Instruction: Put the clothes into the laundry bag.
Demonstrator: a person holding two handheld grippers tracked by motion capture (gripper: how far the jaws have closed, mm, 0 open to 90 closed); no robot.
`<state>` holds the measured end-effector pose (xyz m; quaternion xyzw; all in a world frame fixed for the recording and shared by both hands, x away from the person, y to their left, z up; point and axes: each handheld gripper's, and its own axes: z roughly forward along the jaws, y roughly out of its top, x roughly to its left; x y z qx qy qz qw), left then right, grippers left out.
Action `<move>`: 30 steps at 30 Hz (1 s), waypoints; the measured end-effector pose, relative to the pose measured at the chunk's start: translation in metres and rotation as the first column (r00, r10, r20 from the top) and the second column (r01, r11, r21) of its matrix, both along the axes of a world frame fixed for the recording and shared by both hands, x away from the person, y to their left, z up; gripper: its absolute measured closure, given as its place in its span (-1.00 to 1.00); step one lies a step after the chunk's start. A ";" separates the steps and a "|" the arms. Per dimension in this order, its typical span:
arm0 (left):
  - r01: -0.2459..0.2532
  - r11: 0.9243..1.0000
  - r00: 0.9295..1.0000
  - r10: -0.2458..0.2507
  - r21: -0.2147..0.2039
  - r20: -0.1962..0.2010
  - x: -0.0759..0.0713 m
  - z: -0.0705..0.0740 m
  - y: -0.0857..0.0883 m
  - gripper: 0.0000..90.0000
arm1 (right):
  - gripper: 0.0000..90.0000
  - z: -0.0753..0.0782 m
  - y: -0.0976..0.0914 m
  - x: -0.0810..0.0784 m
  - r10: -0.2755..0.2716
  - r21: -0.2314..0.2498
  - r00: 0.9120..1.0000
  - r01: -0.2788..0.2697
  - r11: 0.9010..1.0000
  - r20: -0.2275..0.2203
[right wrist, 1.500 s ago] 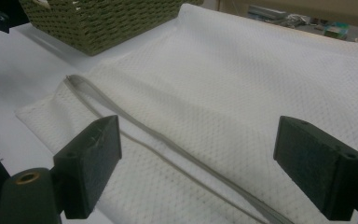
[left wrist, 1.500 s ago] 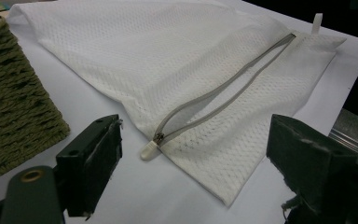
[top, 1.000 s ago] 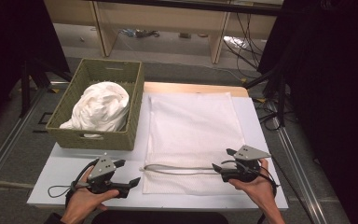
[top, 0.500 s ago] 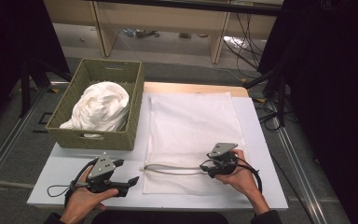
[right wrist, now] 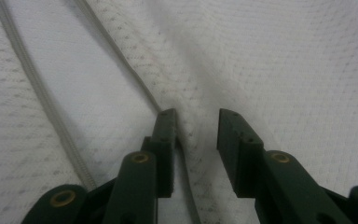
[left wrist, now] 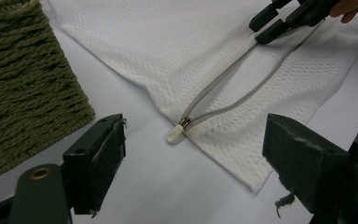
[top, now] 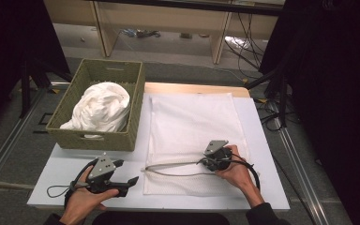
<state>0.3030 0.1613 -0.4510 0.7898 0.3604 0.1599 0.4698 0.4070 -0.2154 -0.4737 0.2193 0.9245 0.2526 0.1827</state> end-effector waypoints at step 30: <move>0.008 1.000 1.000 -0.008 0.025 -0.001 0.000 -0.001 -0.001 -0.49 | 0.38 -0.001 -0.011 0.027 -0.100 0.131 0.974 0.128 0.983 -0.205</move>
